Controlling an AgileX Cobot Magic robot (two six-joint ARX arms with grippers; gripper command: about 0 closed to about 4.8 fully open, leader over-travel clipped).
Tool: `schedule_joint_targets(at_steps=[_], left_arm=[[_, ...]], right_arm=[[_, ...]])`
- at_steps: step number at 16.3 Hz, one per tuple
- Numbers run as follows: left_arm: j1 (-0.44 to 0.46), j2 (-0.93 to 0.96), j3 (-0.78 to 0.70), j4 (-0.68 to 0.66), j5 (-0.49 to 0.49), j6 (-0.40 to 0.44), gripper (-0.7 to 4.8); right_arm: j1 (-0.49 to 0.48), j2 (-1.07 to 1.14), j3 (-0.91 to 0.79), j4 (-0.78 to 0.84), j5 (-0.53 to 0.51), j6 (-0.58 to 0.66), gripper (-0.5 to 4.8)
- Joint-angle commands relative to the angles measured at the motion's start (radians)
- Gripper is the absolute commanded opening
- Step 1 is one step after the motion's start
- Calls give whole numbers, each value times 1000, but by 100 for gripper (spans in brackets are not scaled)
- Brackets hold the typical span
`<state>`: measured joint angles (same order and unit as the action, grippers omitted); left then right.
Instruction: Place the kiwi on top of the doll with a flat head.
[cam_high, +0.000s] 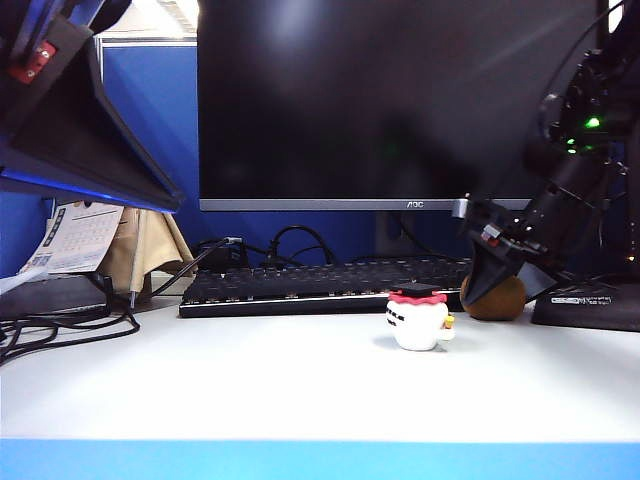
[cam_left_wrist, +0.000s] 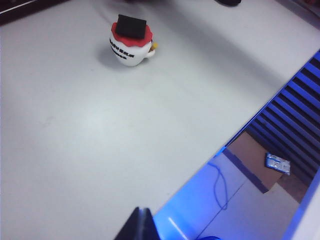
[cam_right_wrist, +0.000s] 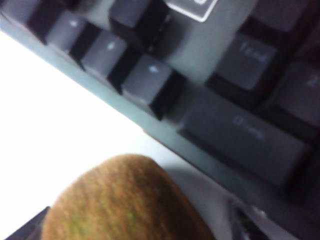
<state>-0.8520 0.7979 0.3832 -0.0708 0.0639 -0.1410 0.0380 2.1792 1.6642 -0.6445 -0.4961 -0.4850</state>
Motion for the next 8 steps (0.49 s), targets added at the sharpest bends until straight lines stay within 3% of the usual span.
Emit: schedule_joint_targets(at_steps=[1,2,3,5,8], left_arm=[[0,-2,3,13,0,-21,-4],[0,-2,3,13,0,-21,-4],[0,-2,3,20,0,-21,-4],[0,-2,3,28,0,-21,-4],[0,-2,3,28,0,-21,-4]], right_arm=[[5,24,0,13,4,13,479],[5,23,0,24,5,24,478],[1,23,12,21,7,64,376],[2,22,23,-1,7,76,241],[1,-15,23,-62,-33,142,233]])
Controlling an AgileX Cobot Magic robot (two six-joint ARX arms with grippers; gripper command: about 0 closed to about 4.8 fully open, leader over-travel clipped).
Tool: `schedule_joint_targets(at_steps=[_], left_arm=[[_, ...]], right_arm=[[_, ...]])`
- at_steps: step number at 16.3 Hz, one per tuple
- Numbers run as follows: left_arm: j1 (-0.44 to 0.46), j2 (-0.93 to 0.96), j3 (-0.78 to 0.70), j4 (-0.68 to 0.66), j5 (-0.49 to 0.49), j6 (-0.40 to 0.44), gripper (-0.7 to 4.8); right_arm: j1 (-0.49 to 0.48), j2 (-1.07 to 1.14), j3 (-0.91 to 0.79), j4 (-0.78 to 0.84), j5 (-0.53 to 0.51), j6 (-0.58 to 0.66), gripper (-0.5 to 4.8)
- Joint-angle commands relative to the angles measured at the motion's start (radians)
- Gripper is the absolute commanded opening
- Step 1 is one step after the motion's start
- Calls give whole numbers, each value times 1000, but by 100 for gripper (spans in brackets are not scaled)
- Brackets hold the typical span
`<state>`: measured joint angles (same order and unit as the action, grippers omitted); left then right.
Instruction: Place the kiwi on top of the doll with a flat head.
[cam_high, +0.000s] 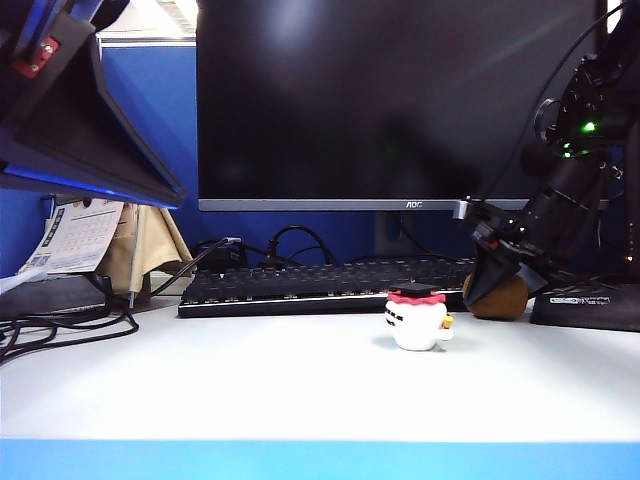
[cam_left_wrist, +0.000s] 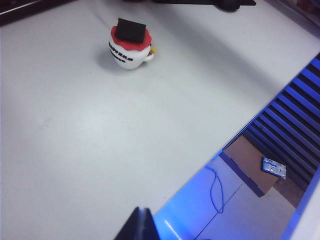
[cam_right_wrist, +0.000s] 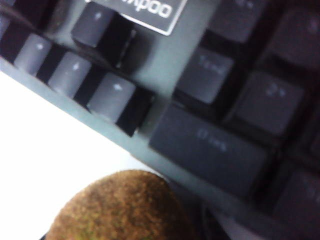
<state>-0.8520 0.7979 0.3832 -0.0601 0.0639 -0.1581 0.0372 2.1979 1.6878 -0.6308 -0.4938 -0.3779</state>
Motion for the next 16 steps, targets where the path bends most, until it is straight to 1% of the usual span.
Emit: schedule_joint_targets(at_steps=[1,4,7,8,10,11,12,13,15,16], left_arm=[[0,-2,3,17,0,-3,-4],[0,-2,3,18,-10,-3,-4],[0,-2,3,16,-23,3,-4],[0,-2,3,16,-26,4,-4],[0,-2,3,16,-37,23,-4],[0,-2,3,16,-58,27,-4],[0,-2,3,17,-64,27,-4],[0,-2,3,17,-64,27,-4],[0,-2,3,17,-64,31,-4],[0,-2,3,16,-64,31,-4]], right_arm=[[2,-63,-1,-85,-57,37,233],[3,-172,-1,-98,-68,42,233],[8,-298,-2,-161,-67,92,233],[39,-377,-2,-186,-65,98,233],[87,-426,-2,-191,-58,100,233],[124,-441,-2,-207,-45,100,233],[192,-449,-3,-237,18,96,233],[241,-449,-4,-252,46,85,233],[337,-449,-44,-206,39,72,232],[360,-449,-79,-165,46,94,232]])
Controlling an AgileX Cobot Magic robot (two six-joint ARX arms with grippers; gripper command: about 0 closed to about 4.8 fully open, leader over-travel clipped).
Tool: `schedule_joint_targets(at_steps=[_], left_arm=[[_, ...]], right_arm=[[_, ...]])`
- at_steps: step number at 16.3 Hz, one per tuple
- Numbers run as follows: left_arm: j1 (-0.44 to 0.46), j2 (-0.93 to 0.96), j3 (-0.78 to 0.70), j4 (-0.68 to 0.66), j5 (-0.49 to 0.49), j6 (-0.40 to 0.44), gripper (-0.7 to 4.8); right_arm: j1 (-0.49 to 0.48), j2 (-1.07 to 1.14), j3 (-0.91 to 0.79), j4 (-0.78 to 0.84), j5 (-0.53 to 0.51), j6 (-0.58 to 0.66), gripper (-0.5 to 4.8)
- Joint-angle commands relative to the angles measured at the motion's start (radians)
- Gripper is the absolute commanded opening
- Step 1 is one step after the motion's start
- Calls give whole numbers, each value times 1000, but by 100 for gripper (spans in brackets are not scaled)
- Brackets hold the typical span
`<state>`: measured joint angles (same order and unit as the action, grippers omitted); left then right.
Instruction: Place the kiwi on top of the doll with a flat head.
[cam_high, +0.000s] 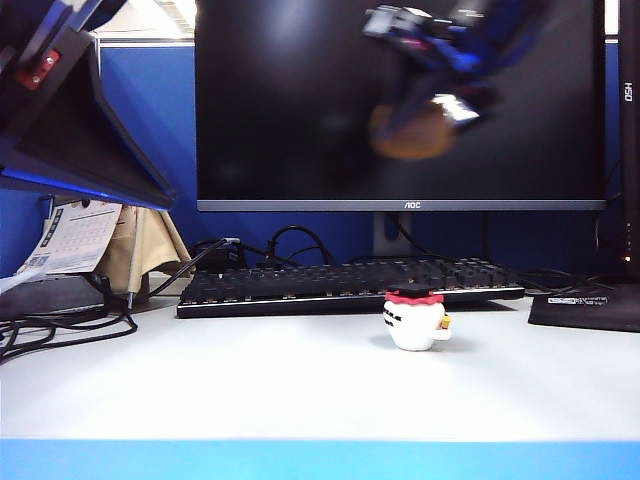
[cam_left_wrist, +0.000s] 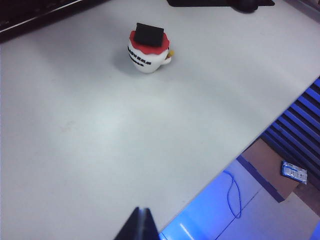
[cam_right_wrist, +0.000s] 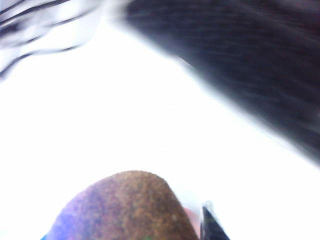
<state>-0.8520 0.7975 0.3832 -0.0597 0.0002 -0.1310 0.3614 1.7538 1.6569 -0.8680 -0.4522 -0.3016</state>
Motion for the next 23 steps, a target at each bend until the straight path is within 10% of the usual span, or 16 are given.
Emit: schedule_joint_targets(at_steps=[1,23], left_arm=[[0,-2,3,12,0,3,-4],[0,-2,2,-52,-1,3,-4]], right_arm=[[48,-5,-94,120,9,51,232],[47,3,-388,333,143,85,229]])
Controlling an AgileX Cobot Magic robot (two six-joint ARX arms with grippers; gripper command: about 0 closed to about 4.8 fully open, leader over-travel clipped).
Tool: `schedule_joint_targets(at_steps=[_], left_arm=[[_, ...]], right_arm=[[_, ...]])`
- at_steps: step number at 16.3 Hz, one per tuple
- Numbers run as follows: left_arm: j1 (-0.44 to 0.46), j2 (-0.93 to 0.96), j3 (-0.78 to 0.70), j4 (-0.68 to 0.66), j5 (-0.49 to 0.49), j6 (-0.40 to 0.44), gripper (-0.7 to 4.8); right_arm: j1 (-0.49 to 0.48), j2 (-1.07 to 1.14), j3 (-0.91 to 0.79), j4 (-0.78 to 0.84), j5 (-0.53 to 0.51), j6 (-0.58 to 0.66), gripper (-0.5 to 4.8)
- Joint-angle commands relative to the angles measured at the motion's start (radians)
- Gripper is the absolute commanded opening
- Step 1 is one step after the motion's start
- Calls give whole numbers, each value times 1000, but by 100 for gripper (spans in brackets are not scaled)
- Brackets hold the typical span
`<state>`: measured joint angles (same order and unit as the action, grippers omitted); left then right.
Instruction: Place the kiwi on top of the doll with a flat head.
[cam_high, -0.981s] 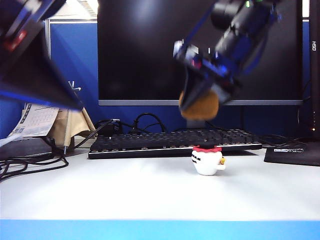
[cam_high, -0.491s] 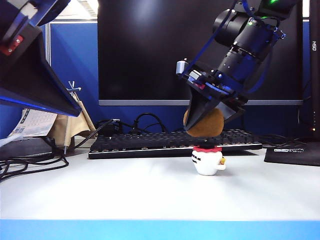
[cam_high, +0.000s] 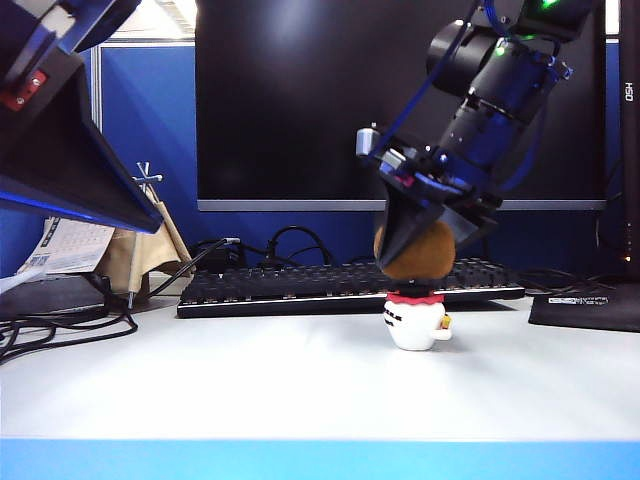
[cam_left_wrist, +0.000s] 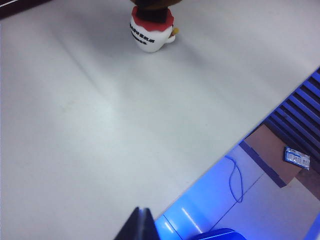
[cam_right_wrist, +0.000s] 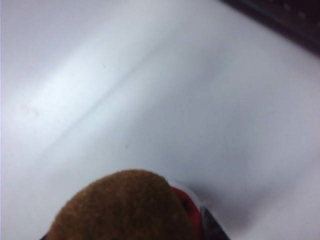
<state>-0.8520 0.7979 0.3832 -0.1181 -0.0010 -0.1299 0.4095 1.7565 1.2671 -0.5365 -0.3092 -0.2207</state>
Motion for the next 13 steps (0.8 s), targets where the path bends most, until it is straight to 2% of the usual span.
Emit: schedule_joint_targets(at_steps=[1,4,6,13], left_arm=[[0,-2,2,7,0,2,-4],[0,-2,2,7,-4,2,-4],[0,-2,2,7,-3,2,-4],[0,-2,2,7,-2,2,-4]], right_arm=[[-1,1,2,-3,-4,5,229],[-1,1,2,-4,-4,5,240],[-1,1,2,-15,-4,6,296],[-1,1,2,-35,-7,12,315]])
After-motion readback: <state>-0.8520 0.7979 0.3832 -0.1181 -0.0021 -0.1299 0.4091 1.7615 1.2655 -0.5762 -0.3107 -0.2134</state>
